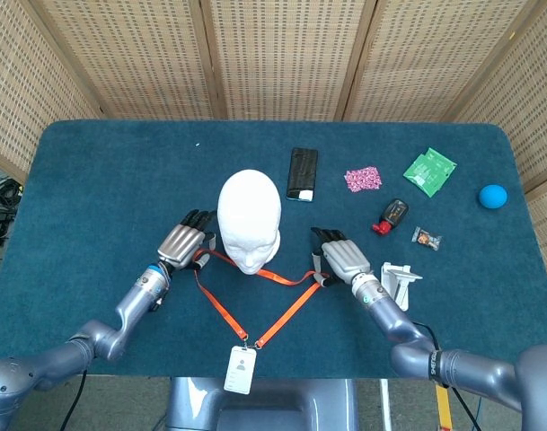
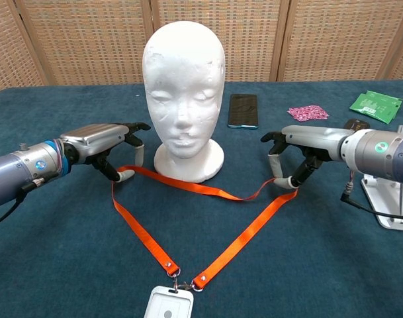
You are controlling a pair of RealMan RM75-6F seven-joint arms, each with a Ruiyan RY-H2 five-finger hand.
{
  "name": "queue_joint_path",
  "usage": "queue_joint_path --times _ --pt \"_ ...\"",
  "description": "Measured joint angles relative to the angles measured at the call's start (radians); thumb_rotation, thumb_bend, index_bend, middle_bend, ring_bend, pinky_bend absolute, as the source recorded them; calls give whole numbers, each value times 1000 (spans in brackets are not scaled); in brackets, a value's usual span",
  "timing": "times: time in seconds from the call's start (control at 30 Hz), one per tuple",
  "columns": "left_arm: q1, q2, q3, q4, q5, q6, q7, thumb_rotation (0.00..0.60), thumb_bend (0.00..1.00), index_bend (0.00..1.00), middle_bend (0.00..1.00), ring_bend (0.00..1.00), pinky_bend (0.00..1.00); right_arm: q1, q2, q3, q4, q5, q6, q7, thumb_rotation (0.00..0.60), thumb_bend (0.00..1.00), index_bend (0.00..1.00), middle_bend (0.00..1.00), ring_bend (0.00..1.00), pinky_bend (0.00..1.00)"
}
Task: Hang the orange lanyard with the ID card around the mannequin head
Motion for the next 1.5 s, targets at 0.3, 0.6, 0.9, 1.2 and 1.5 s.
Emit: queue_joint_path --times 0.3,0.6,0.9,1.2,1.5 --pt "0 -21 2 31 -2 7 -21 600 437 638 0 0 0 -2 -4 0 10 -4 -8 18 600 612 721 2 0 0" --pt "14 -23 32 48 41 62 -57 600 438 688 0 0 0 -7 11 -4 -11 -13 -6 21 600 613 724 2 0 0" --pt "52 10 71 25 95 158 -78 600 437 716 0 0 0 -29 55 -17 -92 -51 17 31 600 612 729 2 0 0" --pt "92 66 119 -20 184 302 -103 600 437 707 0 0 0 -41 121 -42 -195 -146 37 29 600 613 736 2 0 0" --pt "116 99 159 -47 280 433 -77 600 435 708 0 0 0 -44 164 -67 -255 -244 46 46 600 612 739 2 0 0"
